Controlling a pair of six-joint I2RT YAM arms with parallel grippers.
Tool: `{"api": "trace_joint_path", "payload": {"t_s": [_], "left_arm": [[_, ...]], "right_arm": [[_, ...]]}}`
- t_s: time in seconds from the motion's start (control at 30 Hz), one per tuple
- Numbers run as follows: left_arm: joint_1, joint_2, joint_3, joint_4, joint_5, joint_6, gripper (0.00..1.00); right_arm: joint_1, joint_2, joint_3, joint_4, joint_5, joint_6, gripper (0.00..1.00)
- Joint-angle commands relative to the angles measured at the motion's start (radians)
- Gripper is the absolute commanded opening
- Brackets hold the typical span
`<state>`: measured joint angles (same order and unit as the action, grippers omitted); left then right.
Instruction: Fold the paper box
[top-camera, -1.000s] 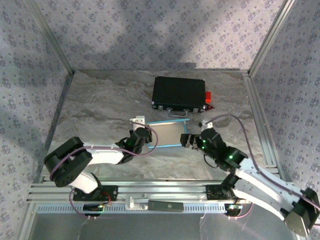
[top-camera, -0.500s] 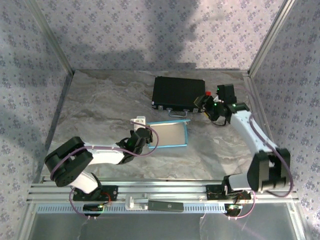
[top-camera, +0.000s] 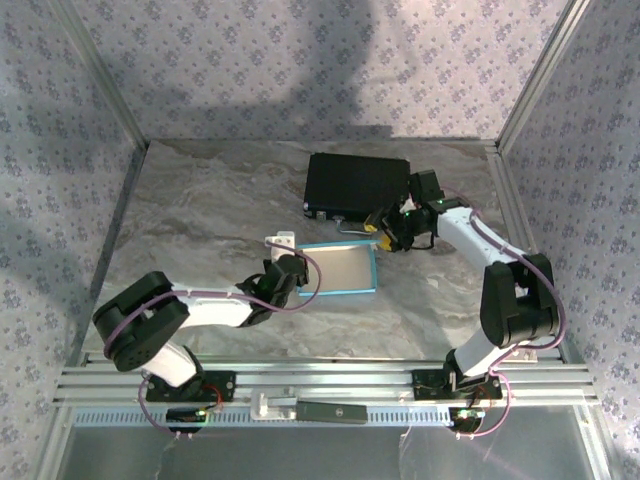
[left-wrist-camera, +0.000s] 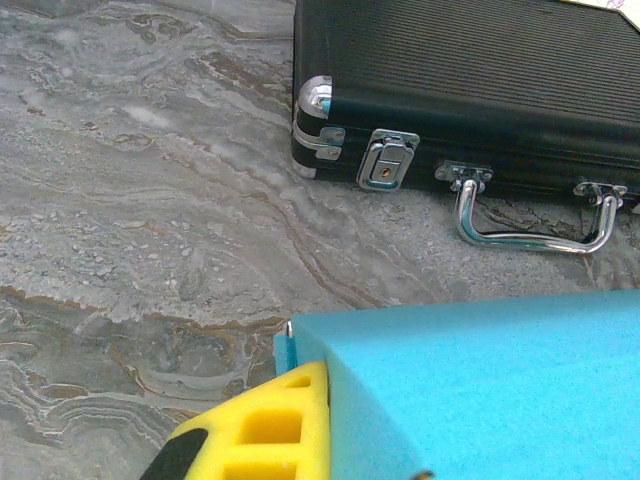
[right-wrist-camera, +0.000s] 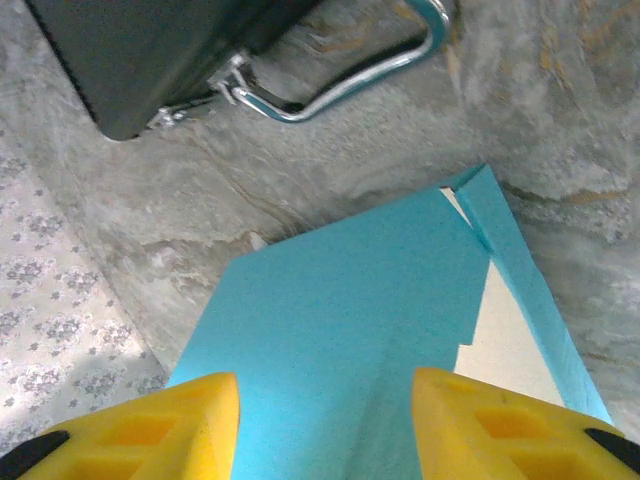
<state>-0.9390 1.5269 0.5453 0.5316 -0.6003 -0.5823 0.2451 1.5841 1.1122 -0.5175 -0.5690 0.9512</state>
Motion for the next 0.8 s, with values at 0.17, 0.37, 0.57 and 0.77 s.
{"api": "trace_joint_path", "payload": {"t_s": [0.17, 0.37, 0.57, 0.77], "left_arm": [[-0.029, 0.052, 0.009, -0.14, 0.028, -0.005, 0.0], [-0.04, 0.067, 0.019, -0.141, 0.018, -0.012, 0.0], [-0.055, 0.091, 0.018, -0.129, 0.005, -0.028, 0.0], [-0.07, 0.098, 0.005, -0.112, 0.002, -0.064, 0.0]], "right_arm": [[0.017, -0.018, -0.057, -0.003, -0.034, -0.001, 0.44], [0.035, -0.016, -0.097, 0.028, -0.038, 0.008, 0.41], [0.042, -0.019, -0.138, 0.084, -0.041, 0.037, 0.35], [0.058, -0.041, -0.169, 0.101, -0.001, 0.033, 0.29]]}}
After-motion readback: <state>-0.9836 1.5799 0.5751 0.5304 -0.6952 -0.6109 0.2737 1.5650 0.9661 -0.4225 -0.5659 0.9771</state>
